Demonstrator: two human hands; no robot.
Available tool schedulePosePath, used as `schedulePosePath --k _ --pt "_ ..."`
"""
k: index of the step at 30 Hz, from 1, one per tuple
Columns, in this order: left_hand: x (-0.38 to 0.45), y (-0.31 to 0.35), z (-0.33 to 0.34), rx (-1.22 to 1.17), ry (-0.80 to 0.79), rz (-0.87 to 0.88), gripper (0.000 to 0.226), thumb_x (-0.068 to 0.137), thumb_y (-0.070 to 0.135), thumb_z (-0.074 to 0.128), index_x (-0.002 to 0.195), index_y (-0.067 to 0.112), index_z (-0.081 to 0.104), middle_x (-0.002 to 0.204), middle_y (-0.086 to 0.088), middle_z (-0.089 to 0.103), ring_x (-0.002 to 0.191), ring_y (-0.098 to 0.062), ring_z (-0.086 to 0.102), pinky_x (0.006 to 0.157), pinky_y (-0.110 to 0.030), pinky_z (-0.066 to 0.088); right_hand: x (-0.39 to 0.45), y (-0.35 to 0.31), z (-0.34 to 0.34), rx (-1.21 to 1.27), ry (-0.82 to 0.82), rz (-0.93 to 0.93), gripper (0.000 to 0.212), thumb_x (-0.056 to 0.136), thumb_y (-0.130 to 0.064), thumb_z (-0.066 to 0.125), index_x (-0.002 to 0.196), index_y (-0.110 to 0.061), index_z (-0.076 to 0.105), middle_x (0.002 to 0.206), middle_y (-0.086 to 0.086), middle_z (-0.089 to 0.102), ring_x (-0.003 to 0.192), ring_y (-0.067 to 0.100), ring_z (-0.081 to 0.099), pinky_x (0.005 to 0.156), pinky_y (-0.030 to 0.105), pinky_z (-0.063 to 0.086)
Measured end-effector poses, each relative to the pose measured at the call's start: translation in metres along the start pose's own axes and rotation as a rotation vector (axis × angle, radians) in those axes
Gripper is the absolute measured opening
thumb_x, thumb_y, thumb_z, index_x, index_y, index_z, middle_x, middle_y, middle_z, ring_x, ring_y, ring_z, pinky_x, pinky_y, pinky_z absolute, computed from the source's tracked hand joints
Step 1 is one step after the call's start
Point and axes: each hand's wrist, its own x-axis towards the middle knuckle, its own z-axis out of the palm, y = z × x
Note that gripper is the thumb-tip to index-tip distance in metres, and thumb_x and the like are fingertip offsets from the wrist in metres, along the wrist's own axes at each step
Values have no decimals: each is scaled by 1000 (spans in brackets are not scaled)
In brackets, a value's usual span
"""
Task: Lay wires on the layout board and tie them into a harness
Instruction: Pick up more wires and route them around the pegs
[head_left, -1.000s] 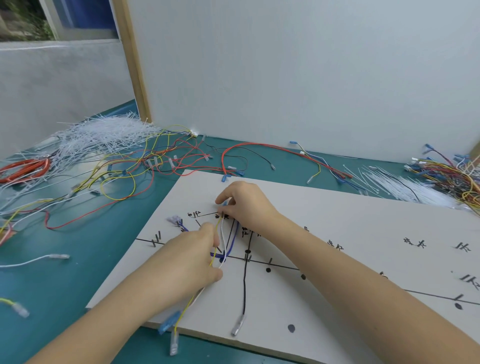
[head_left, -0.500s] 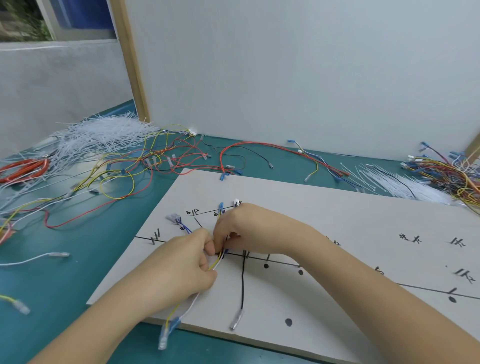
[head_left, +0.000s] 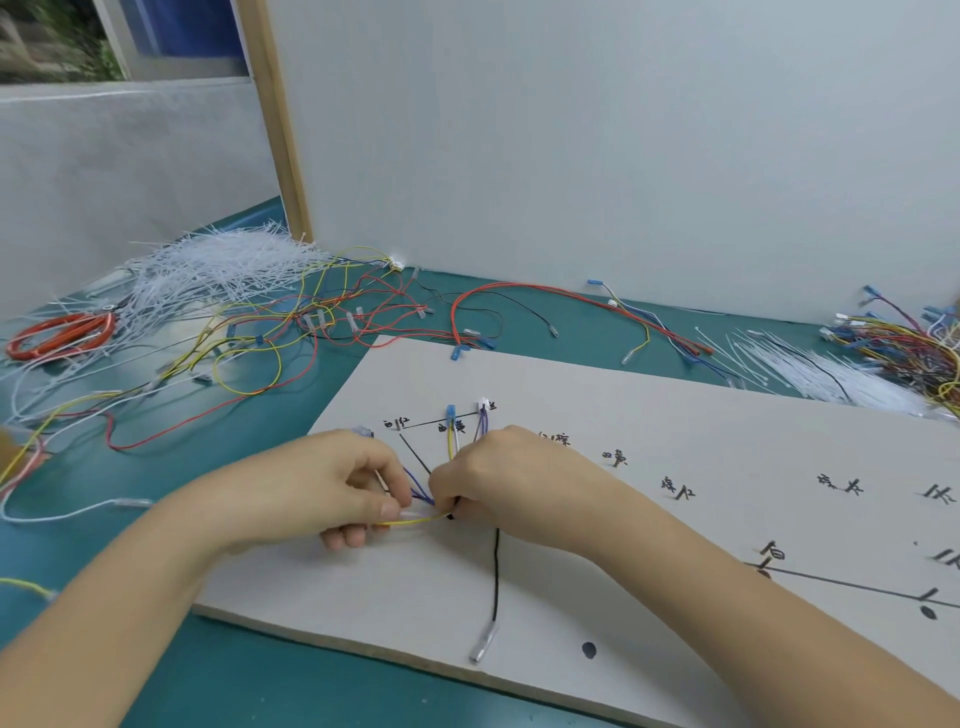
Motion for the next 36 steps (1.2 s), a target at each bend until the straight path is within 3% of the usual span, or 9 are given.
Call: schedulePosePath --k 2,7,11,13,18,23,25,31,36 --pt "1 -2 -12 49 -39 32 14 84 8 64 86 21 65 62 8 64 52 -3 53 49 -15 41 0 2 0 25 9 19 13 91 -10 50 95 -13 62 86 7 64 71 22 42 62 33 39" --pt "5 -8 -24 44 -139 48 19 82 1 64 91 18 64 67 8 65 58 -4 55 56 -15 41 -1 -3 6 23 36 54 12 84 -4 48 79 -15 52 74 9 55 68 30 46 61 36 48" --pt "6 -8 -24 85 -191 7 21 68 14 59 88 19 65 68 9 63 59 -5 56 58 -16 43 -1 -5 9 -15 77 35 18 78 -1 47 72 -16 38 63 4 38 60 30 37 51 30 30" --pt "8 -7 -23 161 -159 0 18 65 15 56 79 21 65 67 8 64 56 -4 54 57 -15 43 -1 -6 11 -27 93 28 18 77 -1 47 73 -15 37 63 4 37 60 31 38 50 31 30" --pt "16 -6 -17 486 113 5 13 84 19 57 72 24 59 62 4 65 51 -7 57 50 -15 43 -5 -6 15 -21 110 26 18 77 -1 46 73 -15 34 63 5 38 61 33 42 50 33 33" --pt "17 -3 -20 664 160 160 30 87 17 57 69 39 46 68 20 55 70 19 47 61 -7 36 -6 -8 15 -39 93 5 20 77 -1 46 73 -16 33 67 6 42 64 33 44 52 35 37" --pt "18 -4 -23 612 158 188 33 87 14 58 70 39 46 64 22 56 71 18 48 61 -6 35 -8 -9 17 -38 82 8 21 76 0 46 74 -15 32 69 8 45 65 35 46 53 37 40" --pt "27 -20 -39 363 359 215 22 77 18 74 68 36 64 73 26 65 74 5 59 66 -12 42 -8 -7 17 -37 65 55 18 78 0 44 76 -15 33 73 10 50 69 35 49 54 37 41" --pt "40 -35 -37 170 374 168 19 75 9 75 73 27 69 74 11 70 74 -11 65 75 -27 49 -9 -7 17 -29 60 58 18 77 0 44 76 -16 35 75 9 52 70 34 50 54 35 39"
